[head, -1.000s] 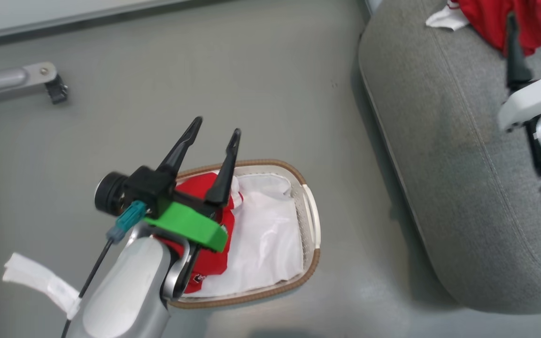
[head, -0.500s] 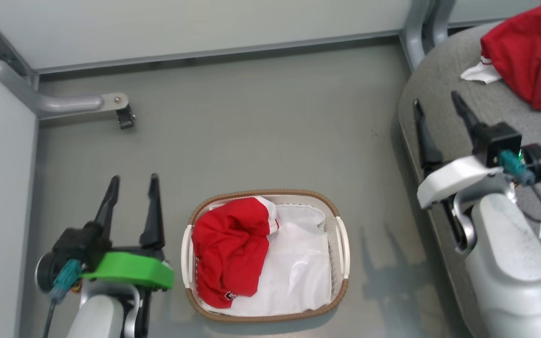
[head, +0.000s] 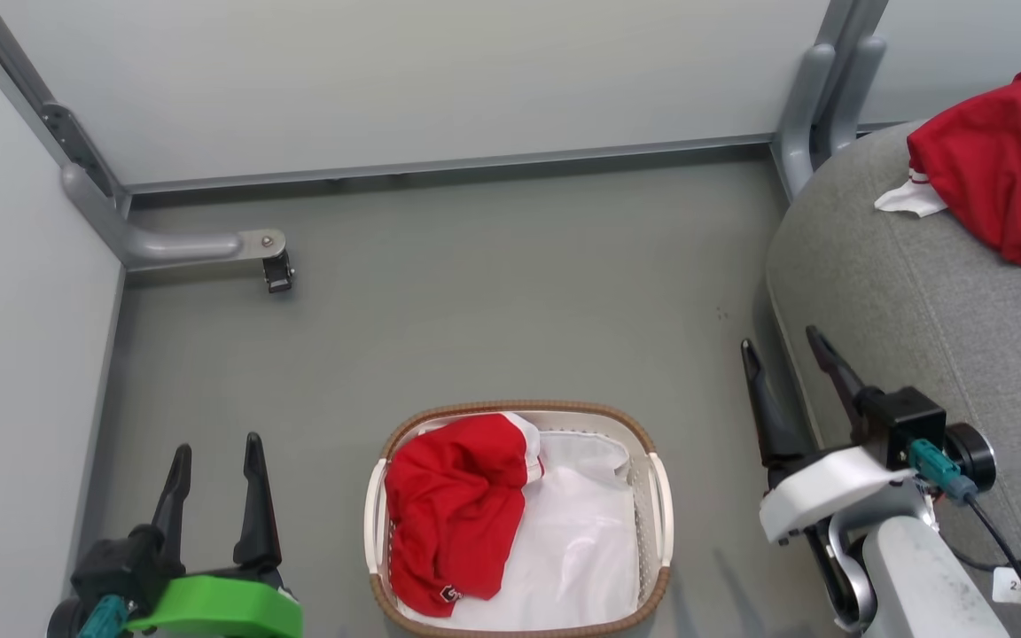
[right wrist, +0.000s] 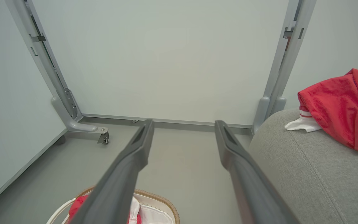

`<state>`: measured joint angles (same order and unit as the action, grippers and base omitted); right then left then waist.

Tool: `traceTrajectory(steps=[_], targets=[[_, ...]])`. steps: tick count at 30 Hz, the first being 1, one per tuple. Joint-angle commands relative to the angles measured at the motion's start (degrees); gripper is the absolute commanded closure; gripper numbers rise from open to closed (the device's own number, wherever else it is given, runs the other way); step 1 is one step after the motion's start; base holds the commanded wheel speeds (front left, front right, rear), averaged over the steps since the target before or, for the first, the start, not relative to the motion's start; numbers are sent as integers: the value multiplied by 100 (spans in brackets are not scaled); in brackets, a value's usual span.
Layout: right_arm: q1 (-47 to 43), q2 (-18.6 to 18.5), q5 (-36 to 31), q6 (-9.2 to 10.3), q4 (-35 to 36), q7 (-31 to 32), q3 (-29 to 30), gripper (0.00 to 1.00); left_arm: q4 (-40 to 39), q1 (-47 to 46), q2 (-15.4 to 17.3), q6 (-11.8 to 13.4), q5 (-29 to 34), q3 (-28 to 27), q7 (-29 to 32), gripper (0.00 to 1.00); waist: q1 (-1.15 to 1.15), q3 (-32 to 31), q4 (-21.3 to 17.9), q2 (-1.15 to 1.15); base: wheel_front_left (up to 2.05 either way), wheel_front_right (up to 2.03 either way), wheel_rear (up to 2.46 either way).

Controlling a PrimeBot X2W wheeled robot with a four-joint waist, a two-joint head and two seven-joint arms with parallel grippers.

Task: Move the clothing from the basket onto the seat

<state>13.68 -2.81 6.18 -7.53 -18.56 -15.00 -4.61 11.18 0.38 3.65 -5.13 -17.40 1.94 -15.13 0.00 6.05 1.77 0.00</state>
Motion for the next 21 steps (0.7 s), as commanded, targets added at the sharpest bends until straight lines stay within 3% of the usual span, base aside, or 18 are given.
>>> traceTrajectory(steps=[1,21], targets=[[-133,-22,86,8,74,-28,-37,0,-28,140,-30,-36,48,-50,-3,0,0,-70,-9,0,0,0,0],[-506,-18,267,8,32,-28,-202,0,75,231,-75,-95,23,4,-3,0,0,-163,-34,0,0,0,0]])
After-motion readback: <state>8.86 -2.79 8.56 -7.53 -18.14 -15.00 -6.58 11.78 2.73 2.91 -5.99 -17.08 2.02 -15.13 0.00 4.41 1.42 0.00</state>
